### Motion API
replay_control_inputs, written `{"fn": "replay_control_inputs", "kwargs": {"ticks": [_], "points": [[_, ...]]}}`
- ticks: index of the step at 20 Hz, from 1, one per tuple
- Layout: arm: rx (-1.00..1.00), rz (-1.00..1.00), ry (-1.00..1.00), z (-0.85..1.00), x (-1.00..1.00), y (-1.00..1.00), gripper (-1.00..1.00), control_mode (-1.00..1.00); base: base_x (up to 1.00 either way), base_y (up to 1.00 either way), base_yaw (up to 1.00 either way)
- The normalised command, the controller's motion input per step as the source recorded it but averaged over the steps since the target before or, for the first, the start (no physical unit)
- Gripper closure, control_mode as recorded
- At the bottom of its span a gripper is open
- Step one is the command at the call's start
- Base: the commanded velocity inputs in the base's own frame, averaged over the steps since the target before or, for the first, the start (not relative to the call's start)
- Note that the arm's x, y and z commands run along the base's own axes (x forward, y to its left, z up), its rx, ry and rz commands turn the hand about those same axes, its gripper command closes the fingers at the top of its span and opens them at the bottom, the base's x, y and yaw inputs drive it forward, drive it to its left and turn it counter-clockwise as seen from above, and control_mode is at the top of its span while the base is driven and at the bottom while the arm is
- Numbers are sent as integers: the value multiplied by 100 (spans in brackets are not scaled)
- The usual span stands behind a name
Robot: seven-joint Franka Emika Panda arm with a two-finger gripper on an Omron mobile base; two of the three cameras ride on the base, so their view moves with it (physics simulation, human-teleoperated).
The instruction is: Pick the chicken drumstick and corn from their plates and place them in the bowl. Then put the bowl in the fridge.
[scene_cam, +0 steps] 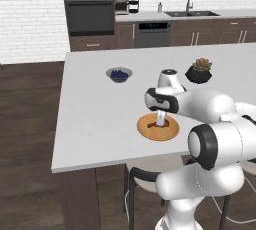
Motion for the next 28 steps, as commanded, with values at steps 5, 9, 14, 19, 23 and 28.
{"fn": "replay_control_inputs", "kwargs": {"ticks": [5, 9, 14, 19, 23, 28], "points": [[0, 11, 0, -30, 25, -2, -100, -100, 0, 0, 0], [0, 13, -9, -15, 1, -18, -100, -100, 0, 0, 0], [0, 12, -4, -15, 4, -20, -100, -100, 0, 0, 0], [-1, 5, 0, -21, 17, -2, -100, -100, 0, 0, 0], [-3, 1, 0, -20, 48, 0, -100, -100, 0, 0, 0], [-2, 3, 0, -35, 22, 0, -100, -100, 0, 0, 0]]}}
